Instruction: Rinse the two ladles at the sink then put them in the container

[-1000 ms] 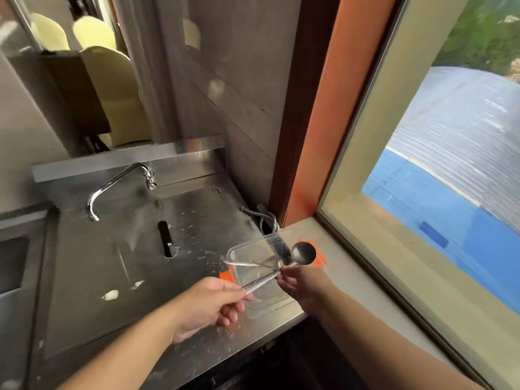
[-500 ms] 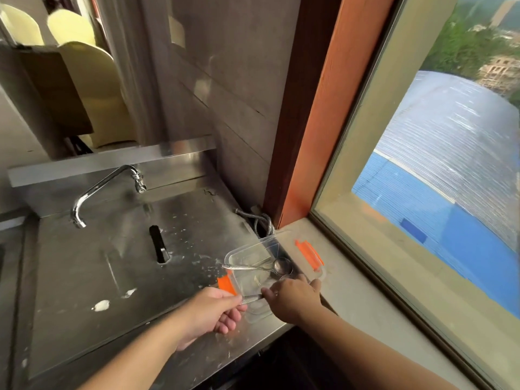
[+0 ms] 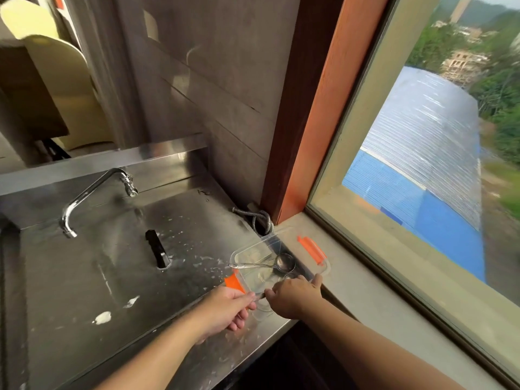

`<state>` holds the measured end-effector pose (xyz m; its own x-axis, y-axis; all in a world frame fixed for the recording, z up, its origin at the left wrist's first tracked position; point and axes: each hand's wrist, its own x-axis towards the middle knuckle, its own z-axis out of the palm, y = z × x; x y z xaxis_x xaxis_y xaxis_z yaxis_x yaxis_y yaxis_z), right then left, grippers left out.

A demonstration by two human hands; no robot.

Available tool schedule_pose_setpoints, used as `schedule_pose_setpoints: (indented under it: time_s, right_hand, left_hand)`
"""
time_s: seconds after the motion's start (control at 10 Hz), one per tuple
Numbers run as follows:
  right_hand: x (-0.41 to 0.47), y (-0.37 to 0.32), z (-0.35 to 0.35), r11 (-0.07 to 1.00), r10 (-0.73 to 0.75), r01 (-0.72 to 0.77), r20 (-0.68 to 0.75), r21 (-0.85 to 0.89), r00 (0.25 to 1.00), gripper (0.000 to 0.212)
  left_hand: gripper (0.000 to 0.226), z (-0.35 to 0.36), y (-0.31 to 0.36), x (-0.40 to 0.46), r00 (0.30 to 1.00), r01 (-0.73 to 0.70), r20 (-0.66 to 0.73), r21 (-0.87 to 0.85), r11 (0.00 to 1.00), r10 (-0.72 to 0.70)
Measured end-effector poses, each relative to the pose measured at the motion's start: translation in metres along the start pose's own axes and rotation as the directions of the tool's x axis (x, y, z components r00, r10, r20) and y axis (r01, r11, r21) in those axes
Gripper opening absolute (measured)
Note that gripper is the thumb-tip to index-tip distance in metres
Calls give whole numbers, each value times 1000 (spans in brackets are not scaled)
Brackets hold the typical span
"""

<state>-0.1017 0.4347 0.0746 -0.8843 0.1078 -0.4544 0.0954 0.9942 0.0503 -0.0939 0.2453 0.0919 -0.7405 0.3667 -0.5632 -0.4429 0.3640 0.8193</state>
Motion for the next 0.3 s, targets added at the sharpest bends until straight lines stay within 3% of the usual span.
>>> schedule_pose_setpoints:
  time_s: [0.2,0.3]
  right_hand:
    - [-3,-4,3,997,28,-24,-54,72,998,67]
    - [-2,4,-5,976,51,-21,-132,217,990,63]
  left_hand:
    - [37,-11,-8,-4,1000,-12,14,-42,999,12]
    - [37,-22,-10,-9,999,-33,14,36,999,33]
